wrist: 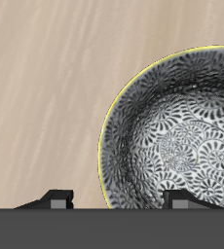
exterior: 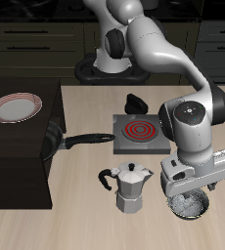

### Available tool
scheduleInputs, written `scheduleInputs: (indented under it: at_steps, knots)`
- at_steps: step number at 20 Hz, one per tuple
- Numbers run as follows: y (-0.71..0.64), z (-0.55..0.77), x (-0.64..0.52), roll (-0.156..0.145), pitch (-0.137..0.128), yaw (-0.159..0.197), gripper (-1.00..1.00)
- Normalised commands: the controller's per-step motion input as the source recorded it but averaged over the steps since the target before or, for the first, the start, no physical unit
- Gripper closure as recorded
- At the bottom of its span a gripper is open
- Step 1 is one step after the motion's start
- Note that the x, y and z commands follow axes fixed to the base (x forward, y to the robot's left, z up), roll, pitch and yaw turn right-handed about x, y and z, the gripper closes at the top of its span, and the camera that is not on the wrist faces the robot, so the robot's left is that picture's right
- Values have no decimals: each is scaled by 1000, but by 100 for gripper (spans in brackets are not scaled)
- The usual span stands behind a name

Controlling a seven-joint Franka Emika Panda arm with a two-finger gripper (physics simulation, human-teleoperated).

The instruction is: Place the bowl on the plate

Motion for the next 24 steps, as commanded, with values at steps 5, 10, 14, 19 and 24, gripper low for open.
scheduleInputs:
  at_steps: [5, 10, 14, 19, 24]
  knots:
    - [-158, 70, 18, -1, -8, -7, 100]
    - [-87, 140, -3, 1, -17, 4, 100]
    - [-18, 232, -85, 6, -32, 44, 100]
    - [-14, 359, -125, -5, -54, 11, 100]
    - [-74, 406, -199, 5, -45, -47, 100]
